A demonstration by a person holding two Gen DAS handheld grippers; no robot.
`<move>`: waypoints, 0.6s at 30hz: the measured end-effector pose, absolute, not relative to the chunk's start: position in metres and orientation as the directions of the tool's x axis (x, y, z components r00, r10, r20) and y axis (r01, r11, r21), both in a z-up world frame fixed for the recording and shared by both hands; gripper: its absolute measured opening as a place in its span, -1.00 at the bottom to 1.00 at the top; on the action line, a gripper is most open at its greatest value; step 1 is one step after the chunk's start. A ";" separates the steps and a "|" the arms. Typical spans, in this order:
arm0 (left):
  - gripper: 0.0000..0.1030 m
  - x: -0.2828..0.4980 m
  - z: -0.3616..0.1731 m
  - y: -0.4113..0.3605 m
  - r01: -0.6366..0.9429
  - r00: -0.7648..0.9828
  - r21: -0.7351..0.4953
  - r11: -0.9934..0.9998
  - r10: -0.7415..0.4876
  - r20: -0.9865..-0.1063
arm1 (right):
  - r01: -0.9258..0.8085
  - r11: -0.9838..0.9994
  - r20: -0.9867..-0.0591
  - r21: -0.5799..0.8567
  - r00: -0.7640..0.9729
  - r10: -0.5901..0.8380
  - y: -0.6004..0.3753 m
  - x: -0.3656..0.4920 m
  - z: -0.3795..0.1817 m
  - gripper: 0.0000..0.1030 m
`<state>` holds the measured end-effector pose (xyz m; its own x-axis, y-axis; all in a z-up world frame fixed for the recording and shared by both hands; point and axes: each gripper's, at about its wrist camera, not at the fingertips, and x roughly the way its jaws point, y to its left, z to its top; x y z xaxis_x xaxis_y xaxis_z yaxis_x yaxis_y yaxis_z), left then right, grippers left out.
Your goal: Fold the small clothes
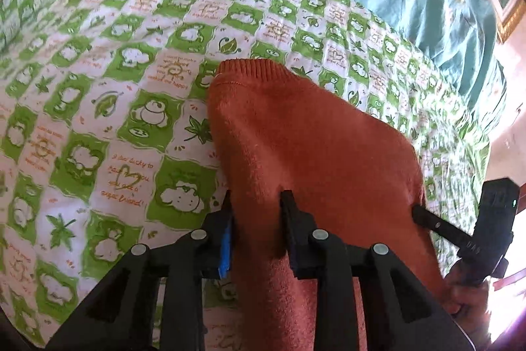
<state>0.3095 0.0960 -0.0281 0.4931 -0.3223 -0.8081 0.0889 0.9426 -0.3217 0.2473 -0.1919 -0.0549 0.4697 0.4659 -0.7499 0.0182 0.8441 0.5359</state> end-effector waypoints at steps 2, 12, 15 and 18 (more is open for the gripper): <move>-0.43 0.301 -0.019 0.095 0.092 0.508 -0.291 0.952 -0.297 -0.809 | 0.034 0.838 -0.748 0.545 0.472 0.467 -0.196 0.245 -0.051 -0.58; -0.47 0.206 0.020 0.095 0.189 0.547 -0.308 0.932 -0.360 -0.756 | -0.004 0.846 -0.703 0.534 0.554 0.446 -0.198 0.194 0.005 -0.51; -0.47 0.174 0.020 0.088 0.237 0.530 -0.348 0.907 -0.421 -0.736 | -0.042 0.840 -0.686 0.541 0.555 0.470 -0.189 0.172 0.014 -0.51; -0.47 0.148 0.014 0.081 0.257 0.502 -0.366 0.894 -0.448 -0.740 | -0.075 0.834 -0.683 0.546 0.537 0.495 -0.175 0.145 0.017 -0.50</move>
